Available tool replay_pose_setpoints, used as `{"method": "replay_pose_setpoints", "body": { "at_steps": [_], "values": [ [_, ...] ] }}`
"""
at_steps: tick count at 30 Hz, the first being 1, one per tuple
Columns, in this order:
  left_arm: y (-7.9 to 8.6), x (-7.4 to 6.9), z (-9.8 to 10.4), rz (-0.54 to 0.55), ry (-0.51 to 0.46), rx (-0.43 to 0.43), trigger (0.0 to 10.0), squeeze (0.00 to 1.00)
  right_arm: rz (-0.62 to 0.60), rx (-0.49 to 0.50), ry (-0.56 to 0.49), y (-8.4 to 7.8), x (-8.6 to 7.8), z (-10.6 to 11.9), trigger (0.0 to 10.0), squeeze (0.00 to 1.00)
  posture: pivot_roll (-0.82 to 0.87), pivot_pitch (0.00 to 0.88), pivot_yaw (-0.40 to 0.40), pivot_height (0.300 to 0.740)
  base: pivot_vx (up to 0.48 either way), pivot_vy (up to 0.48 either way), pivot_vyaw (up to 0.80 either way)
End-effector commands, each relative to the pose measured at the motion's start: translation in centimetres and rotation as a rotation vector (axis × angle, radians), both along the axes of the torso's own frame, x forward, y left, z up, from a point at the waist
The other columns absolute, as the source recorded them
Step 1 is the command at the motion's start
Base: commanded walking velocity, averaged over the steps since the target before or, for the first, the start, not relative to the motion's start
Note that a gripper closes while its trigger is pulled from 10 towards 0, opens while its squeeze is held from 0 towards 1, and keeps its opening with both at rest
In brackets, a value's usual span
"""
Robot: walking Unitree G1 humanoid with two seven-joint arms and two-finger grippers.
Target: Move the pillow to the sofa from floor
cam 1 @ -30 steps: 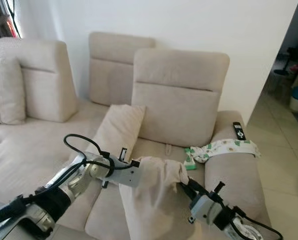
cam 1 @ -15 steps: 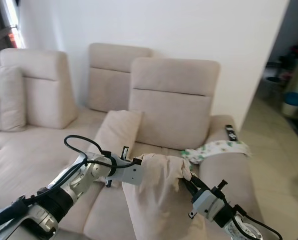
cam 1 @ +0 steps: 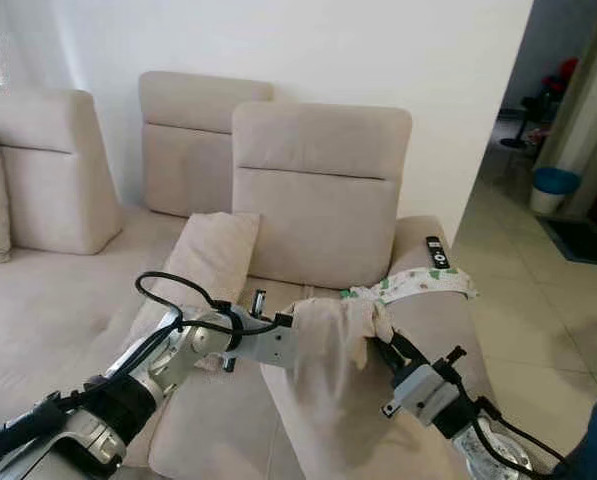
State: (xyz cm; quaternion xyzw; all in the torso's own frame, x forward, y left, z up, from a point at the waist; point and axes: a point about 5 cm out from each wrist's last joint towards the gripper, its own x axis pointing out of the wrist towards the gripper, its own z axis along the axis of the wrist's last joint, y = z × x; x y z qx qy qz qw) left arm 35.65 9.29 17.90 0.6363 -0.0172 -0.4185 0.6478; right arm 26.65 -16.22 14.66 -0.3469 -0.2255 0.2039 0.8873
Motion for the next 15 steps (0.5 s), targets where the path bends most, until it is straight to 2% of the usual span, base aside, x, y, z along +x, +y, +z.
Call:
{"method": "replay_pose_setpoints", "body": {
  "at_steps": [1, 10, 15],
  "values": [
    [-1.89, -0.13, 1.69, -0.089, -0.062, -0.067, 10.0, 0.0, 0.063, 0.028, -0.088, 1.29, 0.03, 1.79, 10.0, 0.0, 0.0, 0.0, 0.019, 0.74, 0.0, 0.0, 0.0],
    [-2.32, -0.14, 1.9, -0.098, -0.06, -0.075, 10.0, 0.0, 0.069, 0.027, -0.111, 1.47, 0.27, 2.32, 10.0, 0.0, -0.01, 0.0, 0.018, 0.74, 0.0, 0.0, 0.0],
    [-2.41, -0.08, 1.96, -0.099, -0.062, -0.075, 10.0, 0.0, 0.061, 0.028, -0.126, 1.35, 0.53, 2.72, 10.0, 0.0, -0.01, 0.0, 0.018, 0.74, 0.247, 0.0, 0.0]
  ]
}}
